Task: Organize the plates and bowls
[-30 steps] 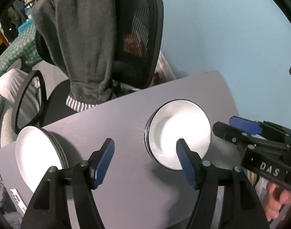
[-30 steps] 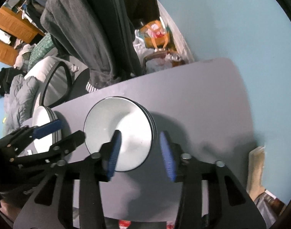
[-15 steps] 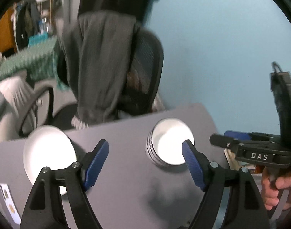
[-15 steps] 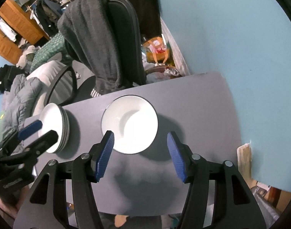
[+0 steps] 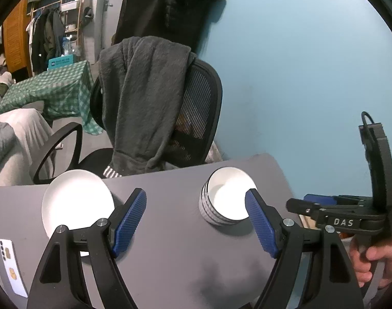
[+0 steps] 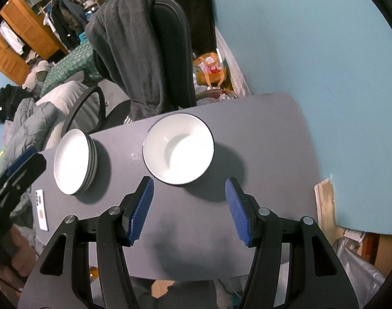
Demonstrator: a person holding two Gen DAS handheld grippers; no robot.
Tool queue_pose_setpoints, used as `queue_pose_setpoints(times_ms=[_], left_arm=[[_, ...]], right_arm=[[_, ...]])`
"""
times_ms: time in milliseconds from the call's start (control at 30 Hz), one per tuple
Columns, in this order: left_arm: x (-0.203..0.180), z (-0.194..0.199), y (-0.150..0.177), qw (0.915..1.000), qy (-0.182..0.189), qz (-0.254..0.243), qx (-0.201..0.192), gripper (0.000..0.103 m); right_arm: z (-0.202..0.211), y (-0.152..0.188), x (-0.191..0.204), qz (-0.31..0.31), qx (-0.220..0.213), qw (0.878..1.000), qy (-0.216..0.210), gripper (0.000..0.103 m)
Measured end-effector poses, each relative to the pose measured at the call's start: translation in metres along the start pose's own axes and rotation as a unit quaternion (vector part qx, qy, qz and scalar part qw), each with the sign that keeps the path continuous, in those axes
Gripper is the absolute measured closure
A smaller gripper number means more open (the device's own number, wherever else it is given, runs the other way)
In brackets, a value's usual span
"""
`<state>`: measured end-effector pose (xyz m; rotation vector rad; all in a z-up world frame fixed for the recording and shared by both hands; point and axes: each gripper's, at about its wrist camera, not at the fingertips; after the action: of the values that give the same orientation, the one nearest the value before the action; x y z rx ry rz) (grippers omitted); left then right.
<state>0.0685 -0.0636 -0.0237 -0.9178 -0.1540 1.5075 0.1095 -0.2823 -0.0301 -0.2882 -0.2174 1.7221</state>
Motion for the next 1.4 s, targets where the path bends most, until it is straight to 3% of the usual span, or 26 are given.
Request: queue_pose_setpoints(times_ms=[133,467,667,900,1333,1400], left_arm=[[-0.001,-0.01,0.003,0.9994,-0.027,-0.005,0.02,0.023],[-0.005,-0.035,0.003,0.9992,0.011,0.02,0.032,0.023],[-0.001,-0.069,-0.003,0.9964,-0.01,0.044,0.072,0.023],[0.015,-0.111,-0.007,0.9884,-0.015,0.106,0.107,0.023],[0.035,-0.179,0.011,0.9673,-0.042,0.171,0.182,0.023],[0.038,-0.187,0.014,0.9634,-0.039,0.182,0.193,0.028]], right_arm=[[0.001,0.007,-0.003,0.001,0.002,1.0,0.005,0.045],[-0.007,0.009,-0.019,0.009,0.01,1.0,0.013,0.045],[-0.032,-0.006,-0.028,0.023,0.023,0.999,0.004,0.045],[-0.074,-0.031,-0.029,0.059,0.04,0.997,-0.019,0.045],[-0.14,-0.056,-0.014,0.121,0.099,0.986,-0.06,0.045],[-0.148,-0.058,-0.014,0.124,0.11,0.984,-0.069,0.045]])
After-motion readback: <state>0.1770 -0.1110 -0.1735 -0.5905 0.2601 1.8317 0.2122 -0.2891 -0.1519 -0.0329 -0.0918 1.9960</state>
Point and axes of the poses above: each gripper's, at about its wrist camera, not at the fingertips, and z roughly against the way its jaws point, x to its left, y to its underside, and after that the axes turned 14 degrees about y, right-handed
